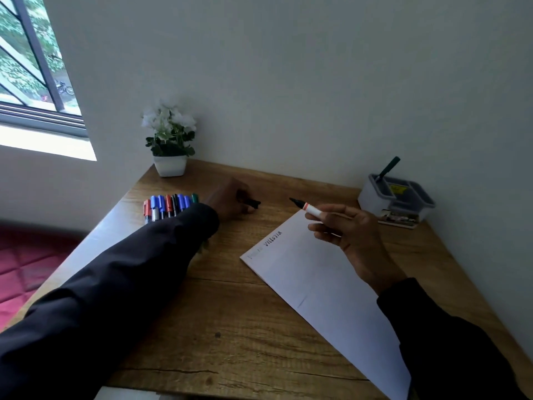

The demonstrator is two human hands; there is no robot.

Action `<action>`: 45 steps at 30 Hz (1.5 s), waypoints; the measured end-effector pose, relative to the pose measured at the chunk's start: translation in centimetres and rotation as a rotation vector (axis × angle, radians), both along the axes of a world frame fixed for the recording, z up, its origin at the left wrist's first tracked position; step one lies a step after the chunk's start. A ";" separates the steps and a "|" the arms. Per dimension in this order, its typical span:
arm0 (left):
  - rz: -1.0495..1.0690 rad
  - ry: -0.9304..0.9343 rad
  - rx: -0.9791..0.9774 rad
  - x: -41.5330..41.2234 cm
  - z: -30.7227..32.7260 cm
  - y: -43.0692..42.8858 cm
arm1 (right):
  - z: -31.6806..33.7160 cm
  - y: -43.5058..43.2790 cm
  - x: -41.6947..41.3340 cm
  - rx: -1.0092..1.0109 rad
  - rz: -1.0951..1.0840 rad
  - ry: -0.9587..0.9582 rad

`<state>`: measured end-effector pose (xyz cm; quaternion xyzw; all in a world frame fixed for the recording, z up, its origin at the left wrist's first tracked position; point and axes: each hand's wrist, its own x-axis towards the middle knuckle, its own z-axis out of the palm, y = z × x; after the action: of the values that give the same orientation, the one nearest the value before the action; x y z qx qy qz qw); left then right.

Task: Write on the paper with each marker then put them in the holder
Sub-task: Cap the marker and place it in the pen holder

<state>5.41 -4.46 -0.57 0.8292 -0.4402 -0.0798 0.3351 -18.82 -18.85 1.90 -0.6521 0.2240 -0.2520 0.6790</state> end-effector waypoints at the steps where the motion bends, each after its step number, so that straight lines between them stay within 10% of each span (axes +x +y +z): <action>1: -0.022 -0.004 -0.029 -0.4 0.2 0.6 | -0.1 0.2 -0.2 -0.086 -0.008 0.031; 15: -0.144 0.252 -0.446 -7.3 3.7 6.9 | 1.6 4.0 -0.7 -0.535 -0.009 0.037; 45: -0.185 -0.176 -0.498 -9.7 6.2 4.2 | 2.7 3.5 -0.4 -0.890 -0.160 -0.109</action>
<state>-4.31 -0.24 5.63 0.6812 -0.5474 0.0729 0.4806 -19.20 -15.35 4.63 -0.8470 0.1074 -0.4092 0.3217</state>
